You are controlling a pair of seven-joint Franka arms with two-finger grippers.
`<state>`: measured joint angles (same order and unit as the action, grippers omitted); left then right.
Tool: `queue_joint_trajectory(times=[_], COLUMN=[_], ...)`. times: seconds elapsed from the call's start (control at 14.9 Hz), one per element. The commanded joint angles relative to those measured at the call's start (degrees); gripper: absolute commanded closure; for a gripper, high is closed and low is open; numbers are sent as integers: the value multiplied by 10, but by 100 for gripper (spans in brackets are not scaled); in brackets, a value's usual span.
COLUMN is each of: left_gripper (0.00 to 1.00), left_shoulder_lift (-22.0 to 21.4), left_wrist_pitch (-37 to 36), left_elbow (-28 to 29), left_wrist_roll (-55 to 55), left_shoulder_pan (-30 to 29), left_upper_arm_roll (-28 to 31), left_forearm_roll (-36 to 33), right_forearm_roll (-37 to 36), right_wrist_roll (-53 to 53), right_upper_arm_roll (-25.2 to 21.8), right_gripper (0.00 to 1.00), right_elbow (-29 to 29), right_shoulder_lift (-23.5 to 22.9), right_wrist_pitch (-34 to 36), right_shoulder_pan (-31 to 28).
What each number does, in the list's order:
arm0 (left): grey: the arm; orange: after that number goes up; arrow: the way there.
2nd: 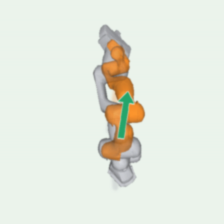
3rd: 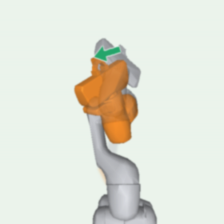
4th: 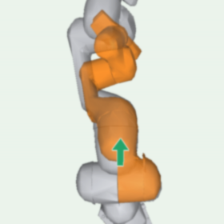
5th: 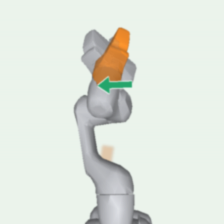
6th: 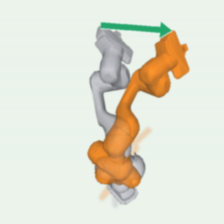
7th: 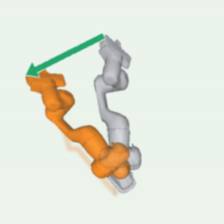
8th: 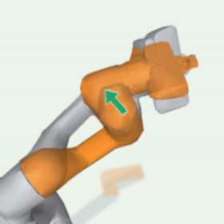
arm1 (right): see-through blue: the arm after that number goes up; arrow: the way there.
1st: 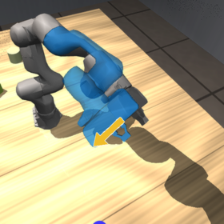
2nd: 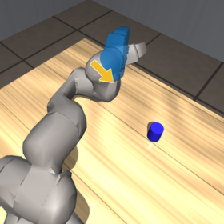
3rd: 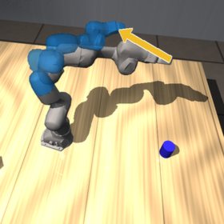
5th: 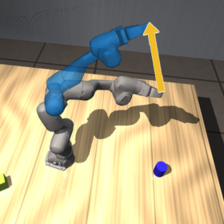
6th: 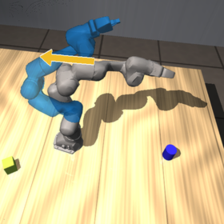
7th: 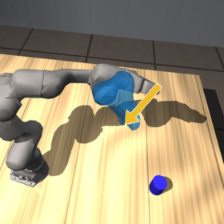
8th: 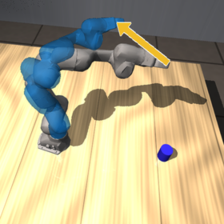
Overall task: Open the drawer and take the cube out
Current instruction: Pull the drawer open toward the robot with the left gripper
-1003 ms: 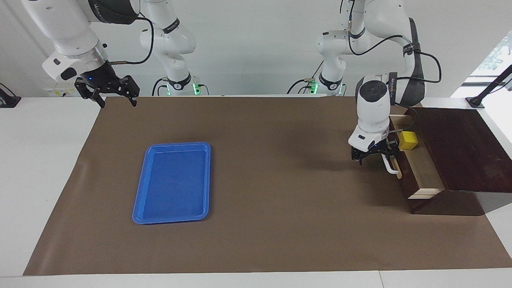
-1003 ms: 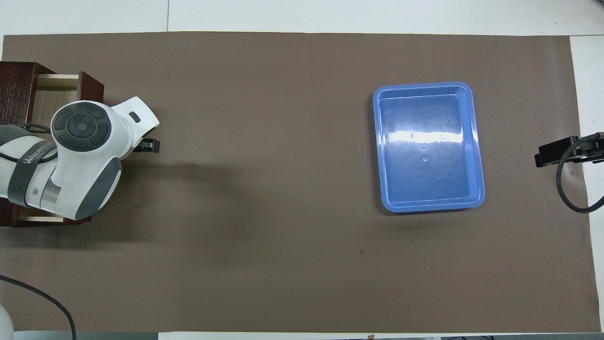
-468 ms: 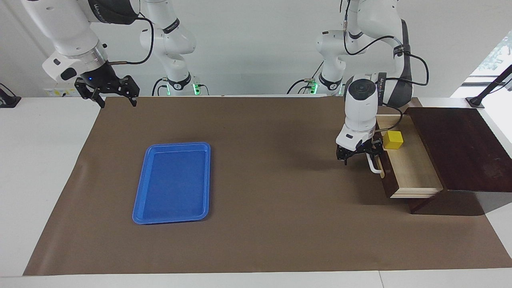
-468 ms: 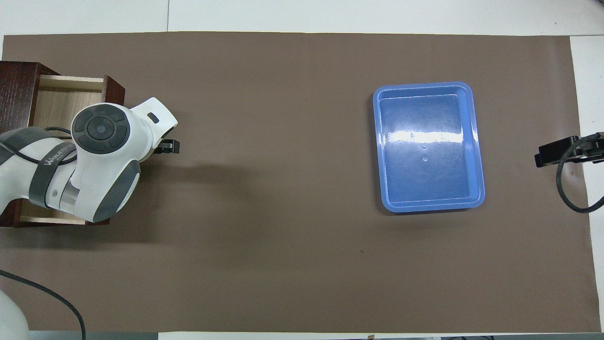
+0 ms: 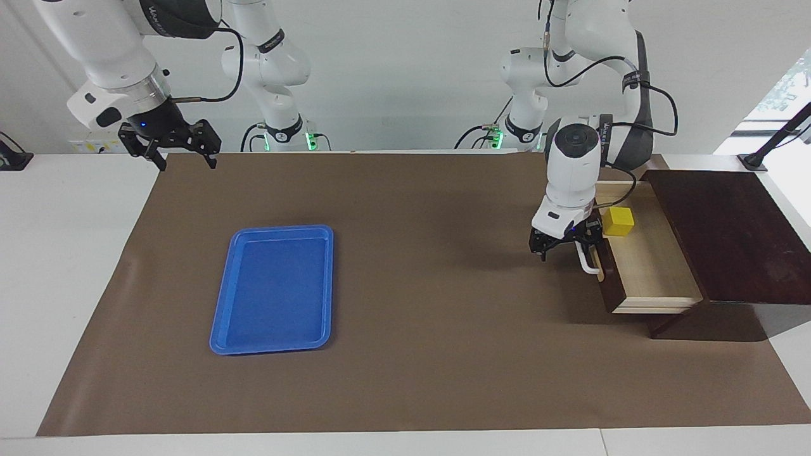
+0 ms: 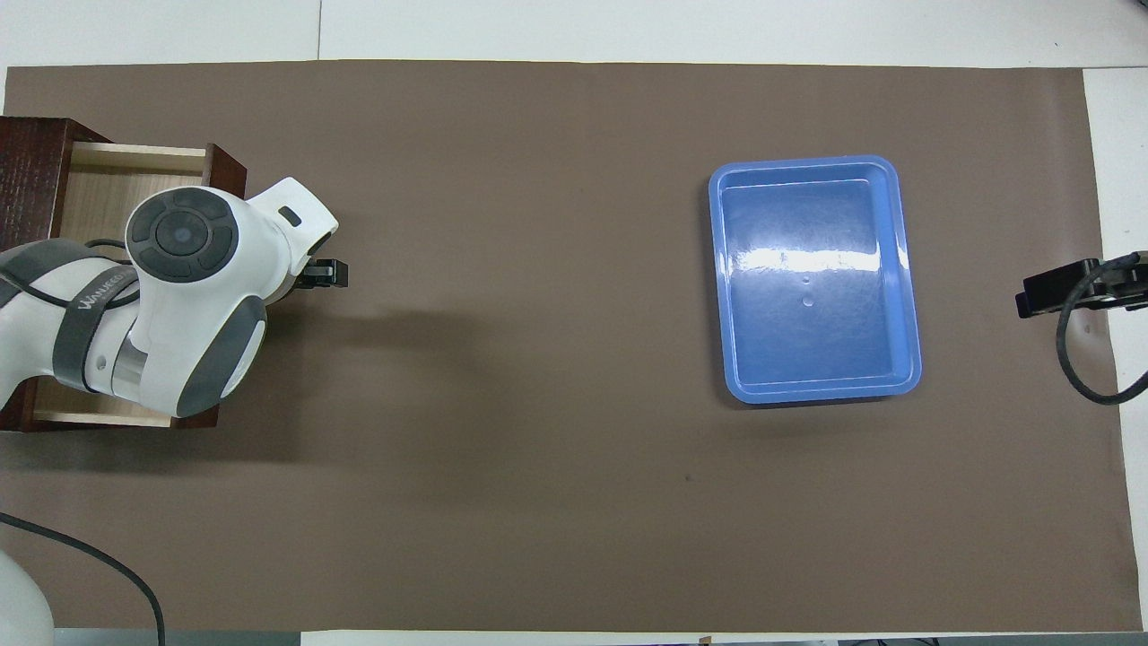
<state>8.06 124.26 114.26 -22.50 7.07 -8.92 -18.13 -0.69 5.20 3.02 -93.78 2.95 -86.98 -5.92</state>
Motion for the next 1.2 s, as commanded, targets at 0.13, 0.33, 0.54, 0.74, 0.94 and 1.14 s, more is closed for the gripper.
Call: queue_joint_trajectory(times=[0.13,0.33,0.54,0.74,0.94,1.14], left_gripper=[0,0,0,0,0,0], left_shoulder_lift=[56,31,-19,-52,-99,-138], left_wrist_pitch=[-182,-241,-294,-285,-179,-132], left_elbow=[-203,-238,-226,-173,-61,20], left_wrist_roll=[-21,-80,-109,-251,-405,-431], left_shoulder_pan=[15,-37,-112,-149,-152,-167], left_upper_arm_roll=[3,7,7,7,7,8], left_forearm_roll=[83,120,151,152,152,152], right_forearm_roll=[-9,-9,-9,-8,-8,-6], right_wrist_roll=[12,11,10,11,10,10], right_upper_arm_roll=[4,4,4,4,4,4], right_gripper=[0,0,0,0,0,0], right_elbow=[-13,-13,-13,-18,-24,-28], right_shoulder_lift=[11,11,12,12,16,18], right_wrist_pitch=[-5,-3,-3,-3,-4,-6], right_shoulder_pan=[-8,-8,-8,-8,-8,-8])
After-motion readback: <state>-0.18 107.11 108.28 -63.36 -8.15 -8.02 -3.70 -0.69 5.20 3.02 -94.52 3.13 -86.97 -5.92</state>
